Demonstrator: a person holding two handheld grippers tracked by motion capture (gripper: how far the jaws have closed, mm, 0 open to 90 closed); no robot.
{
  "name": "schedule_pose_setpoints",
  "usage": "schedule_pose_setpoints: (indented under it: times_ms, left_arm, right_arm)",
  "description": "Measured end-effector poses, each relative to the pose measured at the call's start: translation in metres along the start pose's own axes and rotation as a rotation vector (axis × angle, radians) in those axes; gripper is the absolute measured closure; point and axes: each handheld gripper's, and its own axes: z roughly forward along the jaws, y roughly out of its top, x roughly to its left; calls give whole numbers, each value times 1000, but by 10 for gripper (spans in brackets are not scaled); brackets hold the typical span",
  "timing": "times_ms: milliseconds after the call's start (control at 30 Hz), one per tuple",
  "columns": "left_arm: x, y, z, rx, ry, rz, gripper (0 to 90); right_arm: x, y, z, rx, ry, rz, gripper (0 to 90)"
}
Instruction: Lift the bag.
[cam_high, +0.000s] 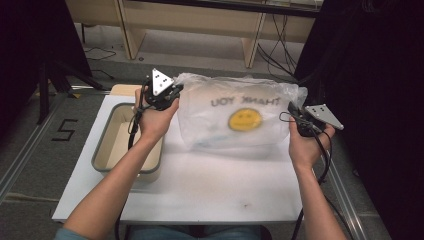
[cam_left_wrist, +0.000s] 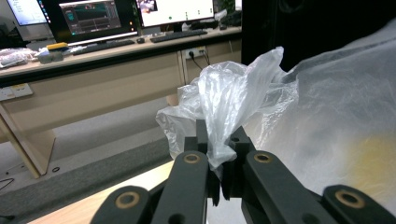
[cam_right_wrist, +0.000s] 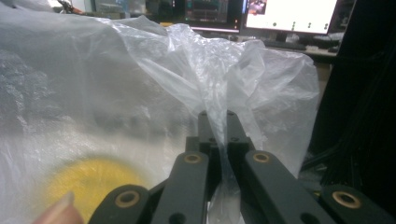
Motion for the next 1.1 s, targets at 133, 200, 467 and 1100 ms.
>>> schedule_pose_setpoints:
  times_ms: [133, 200, 467, 1100]
  left_arm:
    - [-2, -7, 10, 31, 7, 20, 880]
    - [-3, -11, 15, 49, 13, 28, 880]
    - [-3, -24, 34, 116, 24, 28, 876]
    - [-4, -26, 41, 82, -15, -84, 446]
  right_arm:
    - [2, -5, 7, 26, 2, 2, 900]
    - [2, -8, 11, 40, -1, 3, 900]
    - [-1, -22, 25, 104, -11, 23, 899]
    - [-2, -36, 36, 165, -17, 44, 898]
